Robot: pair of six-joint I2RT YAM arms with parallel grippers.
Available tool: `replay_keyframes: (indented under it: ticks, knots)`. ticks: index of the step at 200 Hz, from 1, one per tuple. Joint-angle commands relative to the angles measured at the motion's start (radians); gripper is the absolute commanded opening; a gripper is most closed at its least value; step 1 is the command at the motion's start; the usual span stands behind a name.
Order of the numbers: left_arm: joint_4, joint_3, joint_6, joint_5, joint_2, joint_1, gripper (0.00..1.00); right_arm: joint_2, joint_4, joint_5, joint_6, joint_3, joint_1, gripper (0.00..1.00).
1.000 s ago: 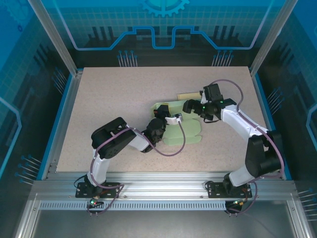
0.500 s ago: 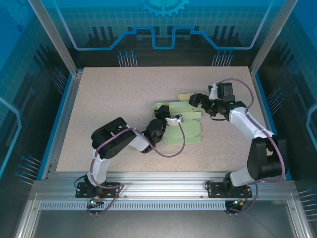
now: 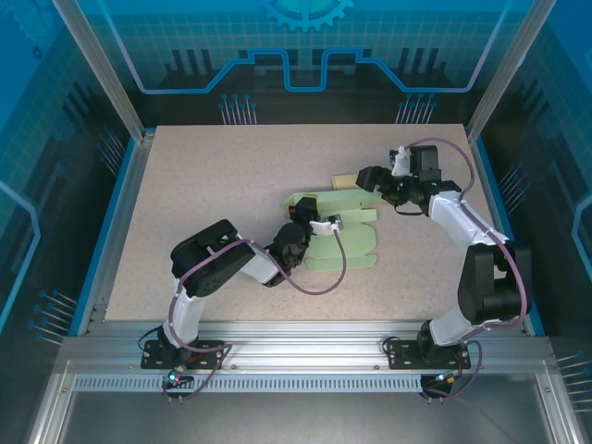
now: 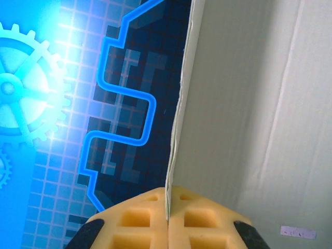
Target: Fold the paper box
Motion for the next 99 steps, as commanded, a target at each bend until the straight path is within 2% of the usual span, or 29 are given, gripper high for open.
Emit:
replay_keyframes:
  ticks: [1, 22, 99]
  knots:
    - [0.047, 0.018, 0.01, -0.008, 0.009, -0.009, 0.07, -0.017, -0.115, 0.106, -0.057, 0.033, -0.009, 0.83]
    - [0.047, 0.016, 0.012, -0.008, 0.008, -0.008, 0.07, -0.043, -0.179, 0.177, -0.101, 0.05, -0.007, 0.86]
    - [0.047, 0.026, 0.012, -0.011, 0.02, -0.008, 0.07, -0.15, -0.227, 0.227, -0.123, 0.074, 0.038, 0.86]
